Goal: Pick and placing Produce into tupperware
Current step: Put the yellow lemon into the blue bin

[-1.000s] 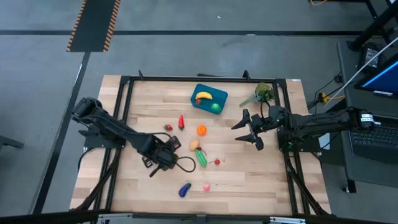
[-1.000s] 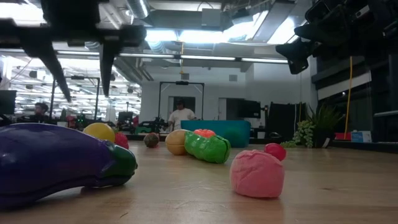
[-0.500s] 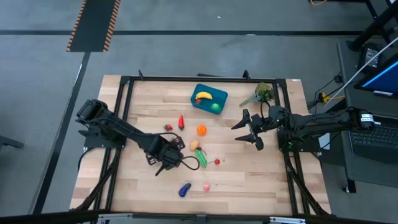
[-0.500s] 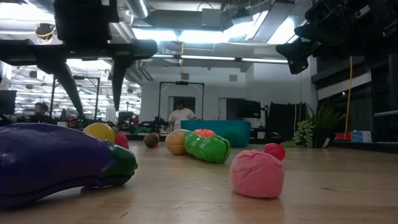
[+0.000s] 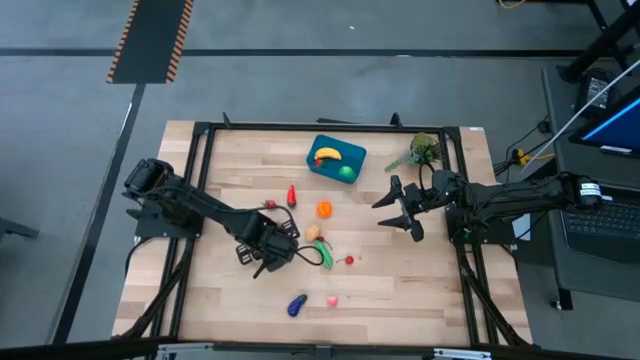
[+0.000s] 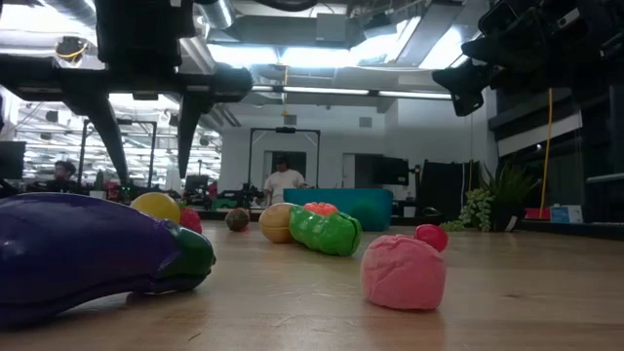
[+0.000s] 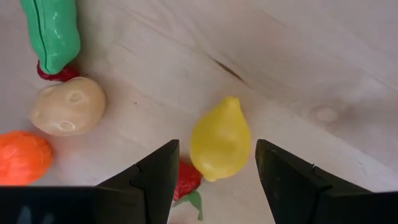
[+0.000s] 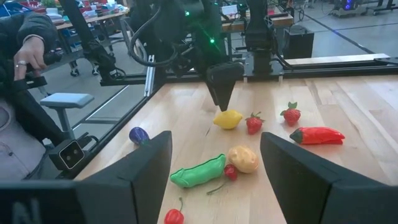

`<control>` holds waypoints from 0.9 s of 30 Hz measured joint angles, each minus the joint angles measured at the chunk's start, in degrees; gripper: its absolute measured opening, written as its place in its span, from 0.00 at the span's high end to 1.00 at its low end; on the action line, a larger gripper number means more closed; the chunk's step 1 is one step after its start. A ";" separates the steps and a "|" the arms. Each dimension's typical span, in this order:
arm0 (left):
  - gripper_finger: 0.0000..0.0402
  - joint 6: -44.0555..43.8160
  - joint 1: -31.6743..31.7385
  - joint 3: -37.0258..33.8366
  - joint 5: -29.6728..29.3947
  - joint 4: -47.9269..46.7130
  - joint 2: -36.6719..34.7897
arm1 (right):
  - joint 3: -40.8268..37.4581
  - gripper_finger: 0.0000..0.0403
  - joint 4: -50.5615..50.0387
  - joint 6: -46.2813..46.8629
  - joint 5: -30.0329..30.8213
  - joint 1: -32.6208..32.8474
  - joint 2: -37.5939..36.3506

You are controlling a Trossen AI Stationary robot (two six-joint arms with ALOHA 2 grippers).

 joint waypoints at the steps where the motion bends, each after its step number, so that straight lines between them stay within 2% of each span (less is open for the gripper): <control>1: 0.49 0.02 0.09 0.00 0.45 0.00 0.00 | 0.00 0.38 0.00 0.00 0.00 0.00 0.00; 27: 0.49 3.65 1.30 -0.11 2.14 -0.46 3.36 | 0.02 0.38 -0.33 0.01 -0.07 -0.01 0.00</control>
